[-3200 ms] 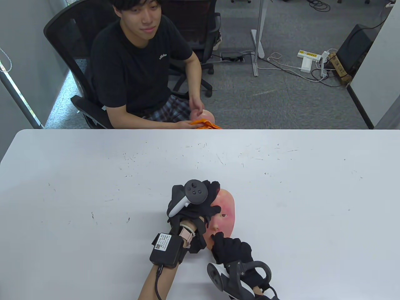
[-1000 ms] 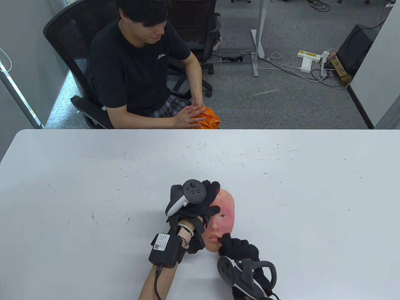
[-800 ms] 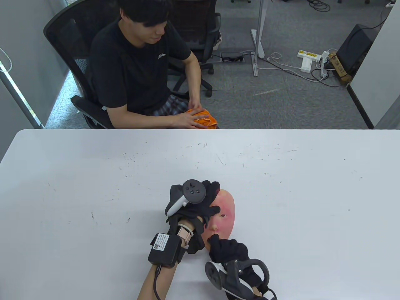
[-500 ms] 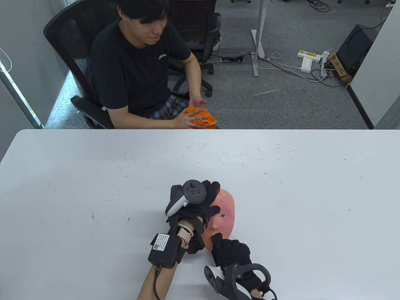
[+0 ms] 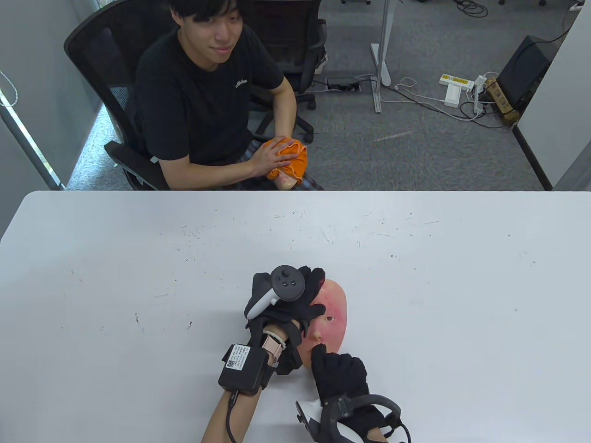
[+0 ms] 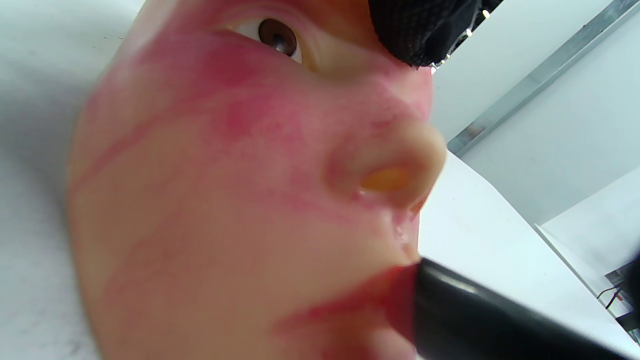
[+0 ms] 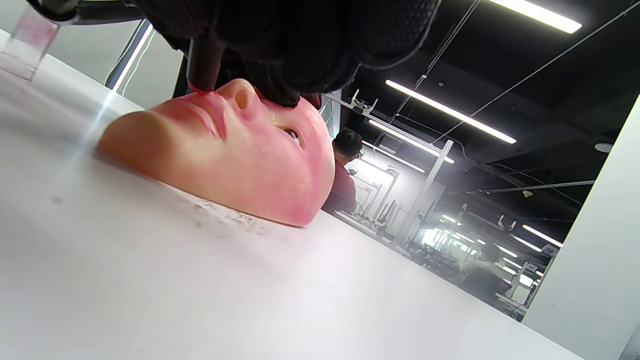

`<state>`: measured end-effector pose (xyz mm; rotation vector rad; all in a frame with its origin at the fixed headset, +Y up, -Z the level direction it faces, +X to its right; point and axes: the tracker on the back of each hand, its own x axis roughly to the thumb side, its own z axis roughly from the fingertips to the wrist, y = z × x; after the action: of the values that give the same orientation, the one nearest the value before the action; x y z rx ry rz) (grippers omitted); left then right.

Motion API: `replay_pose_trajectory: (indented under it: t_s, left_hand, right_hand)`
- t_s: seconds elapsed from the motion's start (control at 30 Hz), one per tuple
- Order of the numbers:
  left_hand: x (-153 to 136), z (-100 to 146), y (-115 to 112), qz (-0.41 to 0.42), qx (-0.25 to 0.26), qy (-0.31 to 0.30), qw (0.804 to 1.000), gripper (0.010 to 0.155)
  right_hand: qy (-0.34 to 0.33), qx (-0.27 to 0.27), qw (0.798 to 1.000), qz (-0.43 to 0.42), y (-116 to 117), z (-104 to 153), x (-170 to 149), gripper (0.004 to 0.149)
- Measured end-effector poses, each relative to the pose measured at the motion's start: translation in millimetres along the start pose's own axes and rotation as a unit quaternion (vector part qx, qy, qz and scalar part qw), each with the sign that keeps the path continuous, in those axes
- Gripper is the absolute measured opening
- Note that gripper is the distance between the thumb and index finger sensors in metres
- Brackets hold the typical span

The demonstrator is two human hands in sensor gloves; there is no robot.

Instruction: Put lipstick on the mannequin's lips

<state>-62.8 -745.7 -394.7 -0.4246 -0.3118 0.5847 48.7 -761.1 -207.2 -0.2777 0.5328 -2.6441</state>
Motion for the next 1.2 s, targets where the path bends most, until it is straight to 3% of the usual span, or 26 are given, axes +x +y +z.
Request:
replay_pose_trajectory:
  t_s: [0.23,0.53,0.83,0.97,1.2]
  left_hand:
    - [0,0,0,-0.008,-0.001,-0.002,1.0,0.082]
    - [1,0,-1,-0.008,-0.001,0.003,1.0,0.082]
    - [1,-1,-1,-0.008,-0.002,0.006,1.0,0.082]
    - [1,-1,-1,-0.008,-0.003,0.006,1.0,0.082]
    - [-2,0,-2,0.0,0.0,0.004,1.0,0.082]
  right_hand:
    - [-0.052,0.006,0.997,0.054,2,-3,16,0.051]
    - [0.001,-0.043,0.998,0.036,2,4,0,0.051]
    - [-0.035,-0.024,0.998,0.05,1,0,6,0.051]
    - [0.001,-0.033,0.999,0.017,2,3,-7,0.051]
    - [0.013,0.009,1.0,-0.014,8,1,-19,0.051]
